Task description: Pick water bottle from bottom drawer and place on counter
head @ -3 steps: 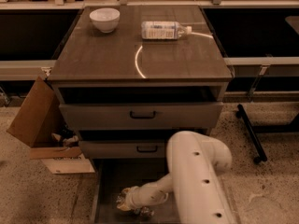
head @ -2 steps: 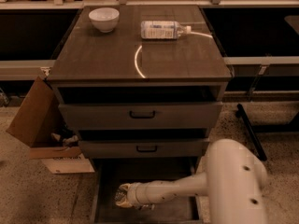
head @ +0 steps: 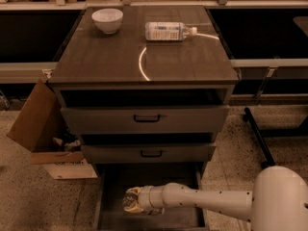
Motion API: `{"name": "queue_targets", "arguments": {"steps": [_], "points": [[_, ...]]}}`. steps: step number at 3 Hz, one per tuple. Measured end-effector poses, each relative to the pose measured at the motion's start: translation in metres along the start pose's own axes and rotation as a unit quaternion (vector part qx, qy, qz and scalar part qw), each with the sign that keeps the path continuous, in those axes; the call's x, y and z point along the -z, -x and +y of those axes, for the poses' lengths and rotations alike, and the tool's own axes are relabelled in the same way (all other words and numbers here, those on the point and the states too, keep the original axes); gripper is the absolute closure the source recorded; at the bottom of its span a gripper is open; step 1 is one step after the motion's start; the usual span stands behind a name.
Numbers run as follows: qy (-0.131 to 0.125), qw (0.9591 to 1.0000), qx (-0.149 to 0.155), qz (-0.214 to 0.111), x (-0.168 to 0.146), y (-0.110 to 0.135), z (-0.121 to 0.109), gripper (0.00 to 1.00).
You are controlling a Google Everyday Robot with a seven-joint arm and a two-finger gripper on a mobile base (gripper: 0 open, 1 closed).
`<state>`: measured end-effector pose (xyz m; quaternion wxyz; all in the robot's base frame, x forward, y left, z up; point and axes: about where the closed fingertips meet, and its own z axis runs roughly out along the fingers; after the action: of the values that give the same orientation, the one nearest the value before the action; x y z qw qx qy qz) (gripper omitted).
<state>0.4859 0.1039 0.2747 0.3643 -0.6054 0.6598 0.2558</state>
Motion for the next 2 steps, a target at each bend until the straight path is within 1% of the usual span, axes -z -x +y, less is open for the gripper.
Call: {"name": "queue_targets", "arguments": {"steps": [1, 2], "points": [[-0.018, 0.9976, 0.066, 0.01, 0.035, 0.026, -0.008, 1.0], [-0.04, 0.9912, 0.124, 0.024, 0.071, 0.053, -0.018, 1.0]]}}
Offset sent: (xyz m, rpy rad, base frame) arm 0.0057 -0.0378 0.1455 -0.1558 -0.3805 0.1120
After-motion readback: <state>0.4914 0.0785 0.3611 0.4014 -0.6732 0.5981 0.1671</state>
